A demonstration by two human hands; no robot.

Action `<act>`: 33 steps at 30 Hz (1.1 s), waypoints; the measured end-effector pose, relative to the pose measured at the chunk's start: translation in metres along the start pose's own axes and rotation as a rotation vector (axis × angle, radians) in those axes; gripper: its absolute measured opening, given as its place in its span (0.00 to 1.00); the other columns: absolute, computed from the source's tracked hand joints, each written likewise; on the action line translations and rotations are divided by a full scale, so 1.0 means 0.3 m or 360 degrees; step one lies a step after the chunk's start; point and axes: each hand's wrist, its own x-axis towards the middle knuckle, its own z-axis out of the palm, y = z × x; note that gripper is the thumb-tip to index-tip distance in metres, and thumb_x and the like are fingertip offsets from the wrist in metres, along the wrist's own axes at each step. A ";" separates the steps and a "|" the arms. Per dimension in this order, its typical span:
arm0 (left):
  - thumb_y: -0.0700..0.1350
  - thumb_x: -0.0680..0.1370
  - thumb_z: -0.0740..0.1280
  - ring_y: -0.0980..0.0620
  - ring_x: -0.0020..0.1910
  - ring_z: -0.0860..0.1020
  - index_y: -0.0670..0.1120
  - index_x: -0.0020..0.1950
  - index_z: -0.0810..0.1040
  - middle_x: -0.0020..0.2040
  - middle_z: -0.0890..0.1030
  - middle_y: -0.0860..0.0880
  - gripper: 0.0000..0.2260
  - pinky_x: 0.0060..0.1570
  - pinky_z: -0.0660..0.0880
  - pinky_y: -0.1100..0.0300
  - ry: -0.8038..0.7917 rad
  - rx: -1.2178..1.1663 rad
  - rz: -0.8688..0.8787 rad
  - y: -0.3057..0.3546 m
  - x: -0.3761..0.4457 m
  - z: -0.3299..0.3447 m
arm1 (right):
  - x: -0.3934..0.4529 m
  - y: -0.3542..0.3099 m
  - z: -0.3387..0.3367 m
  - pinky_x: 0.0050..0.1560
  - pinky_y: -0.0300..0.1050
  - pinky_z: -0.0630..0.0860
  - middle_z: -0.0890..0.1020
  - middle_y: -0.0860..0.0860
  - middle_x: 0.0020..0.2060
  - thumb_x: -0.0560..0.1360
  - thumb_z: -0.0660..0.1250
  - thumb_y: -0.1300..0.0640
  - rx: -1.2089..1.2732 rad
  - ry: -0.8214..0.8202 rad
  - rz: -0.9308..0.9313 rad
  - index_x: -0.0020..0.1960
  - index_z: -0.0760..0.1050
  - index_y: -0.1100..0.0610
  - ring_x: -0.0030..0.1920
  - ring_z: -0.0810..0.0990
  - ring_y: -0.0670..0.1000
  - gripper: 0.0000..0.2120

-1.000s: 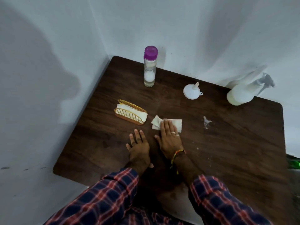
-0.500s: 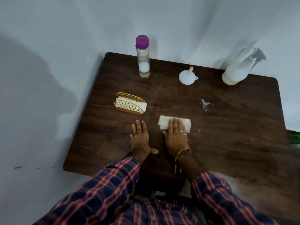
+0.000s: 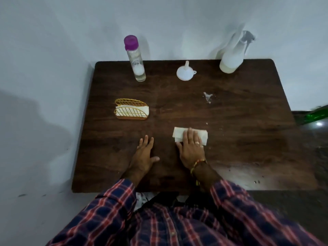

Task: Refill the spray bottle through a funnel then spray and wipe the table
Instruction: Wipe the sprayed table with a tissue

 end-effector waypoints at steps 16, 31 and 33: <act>0.49 0.83 0.53 0.45 0.78 0.45 0.45 0.79 0.52 0.80 0.48 0.45 0.25 0.75 0.49 0.48 0.0175 0.0310 0.0148 0.197 -0.012 0.149 | -0.116 0.120 0.029 0.70 0.63 0.63 0.66 0.63 0.73 0.77 0.46 0.41 0.0122 -0.0040 0.0032 0.74 0.63 0.63 0.72 0.64 0.66 0.34; 0.50 0.82 0.59 0.40 0.76 0.58 0.48 0.79 0.49 0.79 0.51 0.41 0.29 0.73 0.58 0.44 -0.0047 0.0465 -0.0325 0.377 0.185 0.016 | 0.060 0.244 -0.035 0.70 0.62 0.63 0.65 0.61 0.74 0.79 0.50 0.47 0.0103 -0.0020 -0.0148 0.75 0.62 0.63 0.73 0.64 0.66 0.29; 0.49 0.79 0.65 0.39 0.77 0.52 0.49 0.79 0.49 0.79 0.50 0.43 0.35 0.73 0.56 0.39 0.0014 0.0369 -0.0334 0.400 0.223 0.016 | 0.007 0.201 -0.006 0.69 0.62 0.65 0.67 0.59 0.73 0.77 0.47 0.46 0.0048 -0.0144 -0.0371 0.75 0.63 0.61 0.73 0.65 0.64 0.31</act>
